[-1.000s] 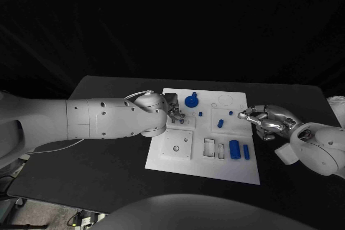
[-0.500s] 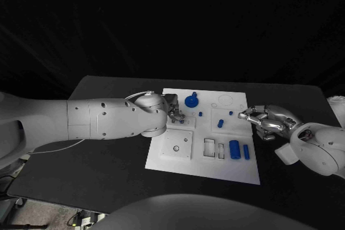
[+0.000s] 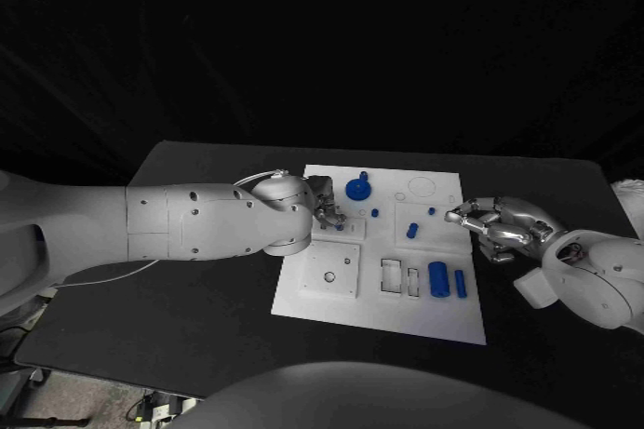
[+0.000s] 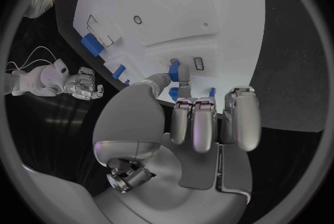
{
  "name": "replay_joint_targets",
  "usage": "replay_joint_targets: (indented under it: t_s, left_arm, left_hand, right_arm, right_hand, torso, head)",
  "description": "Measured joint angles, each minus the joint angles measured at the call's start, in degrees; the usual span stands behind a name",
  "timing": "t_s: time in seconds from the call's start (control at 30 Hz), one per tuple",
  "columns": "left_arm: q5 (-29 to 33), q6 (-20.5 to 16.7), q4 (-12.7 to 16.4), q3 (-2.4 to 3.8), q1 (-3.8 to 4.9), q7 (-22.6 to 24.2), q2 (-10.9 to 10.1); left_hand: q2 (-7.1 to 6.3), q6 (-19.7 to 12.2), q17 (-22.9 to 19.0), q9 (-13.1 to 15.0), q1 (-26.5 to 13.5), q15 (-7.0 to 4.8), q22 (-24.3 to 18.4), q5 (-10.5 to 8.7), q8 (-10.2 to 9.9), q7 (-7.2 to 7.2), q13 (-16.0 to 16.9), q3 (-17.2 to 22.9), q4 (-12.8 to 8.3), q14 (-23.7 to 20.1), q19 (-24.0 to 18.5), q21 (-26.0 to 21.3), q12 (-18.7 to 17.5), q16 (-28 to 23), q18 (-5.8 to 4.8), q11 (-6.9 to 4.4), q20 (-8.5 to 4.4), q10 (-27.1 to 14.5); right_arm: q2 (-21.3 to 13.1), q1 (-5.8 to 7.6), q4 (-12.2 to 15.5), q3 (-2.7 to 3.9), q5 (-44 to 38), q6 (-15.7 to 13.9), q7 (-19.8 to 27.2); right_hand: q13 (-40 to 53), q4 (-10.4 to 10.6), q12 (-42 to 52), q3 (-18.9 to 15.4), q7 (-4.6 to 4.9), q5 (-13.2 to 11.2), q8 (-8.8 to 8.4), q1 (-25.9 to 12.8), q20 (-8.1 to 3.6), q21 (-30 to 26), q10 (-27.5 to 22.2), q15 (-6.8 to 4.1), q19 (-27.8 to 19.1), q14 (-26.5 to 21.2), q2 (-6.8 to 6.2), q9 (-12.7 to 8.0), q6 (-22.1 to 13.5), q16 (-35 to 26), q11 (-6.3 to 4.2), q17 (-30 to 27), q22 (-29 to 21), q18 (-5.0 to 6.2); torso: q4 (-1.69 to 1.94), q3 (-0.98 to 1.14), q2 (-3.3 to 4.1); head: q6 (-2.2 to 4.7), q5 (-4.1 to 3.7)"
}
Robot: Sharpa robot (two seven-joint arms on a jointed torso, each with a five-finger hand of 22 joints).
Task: Assemble the parts on the task board
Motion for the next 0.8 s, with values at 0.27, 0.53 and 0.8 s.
replay_joint_targets:
  t_s: [0.27,0.53,0.8]
  left_arm:
    - [0.0,0.0,-0.2,0.02,0.0,0.0,0.1]
    - [0.0,0.0,-0.2,0.03,-0.01,0.0,0.1]
    - [0.0,0.0,-0.2,0.01,-0.06,0.0,0.2]
  left_hand:
    - [-0.06,0.0,0.0,0.0,-0.1,0.0,0.0,0.0,0.0,0.01,0.0,0.0,0.0,0.0,0.0,0.0,0.0,0.0,0.0,0.0,0.0,0.0]
    - [-0.06,-0.2,0.0,0.0,-0.1,0.0,0.0,-1.14,0.0,-0.23,0.0,-0.2,0.7,0.0,0.0,-0.2,0.0,0.0,0.0,0.0,0.0,0.0]
    - [-0.06,-0.3,0.0,0.2,-0.1,0.0,0.0,-3.27,0.0,-0.25,0.0,-0.6,1.4,0.0,0.0,-0.2,0.0,0.0,0.0,0.0,0.0,0.0]
  right_arm:
    - [0.0,-0.03,0.0,0.0,0.0,0.0,0.0]
    - [0.0,-0.07,0.0,0.0,0.0,0.0,0.0]
    - [0.0,-0.15,-0.1,0.0,0.0,0.0,0.0]
  right_hand:
    - [0.0,0.0,0.0,0.0,0.0,0.0,0.0,0.0,0.0,0.0,0.0,0.01,0.0,0.0,0.0,0.0,0.0,0.0,0.0,0.0,0.0,0.0]
    - [0.0,0.2,0.0,0.2,0.0,0.0,0.0,0.0,0.0,0.0,0.0,0.01,0.0,0.0,0.0,0.0,0.0,0.0,0.0,0.0,0.0,0.0]
    - [0.0,0.2,0.1,0.2,0.0,0.0,0.0,0.0,0.0,0.0,0.0,0.02,0.0,0.0,0.0,0.0,0.0,0.0,0.0,0.0,0.0,0.0]
  torso:
    - [-0.02,-0.01,0.01]
    - [-0.01,0.0,0.01]
    - [-0.01,0.0,0.01]
  head:
    - [0.0,-0.03]
    - [0.0,-0.04]
    - [0.0,-0.05]
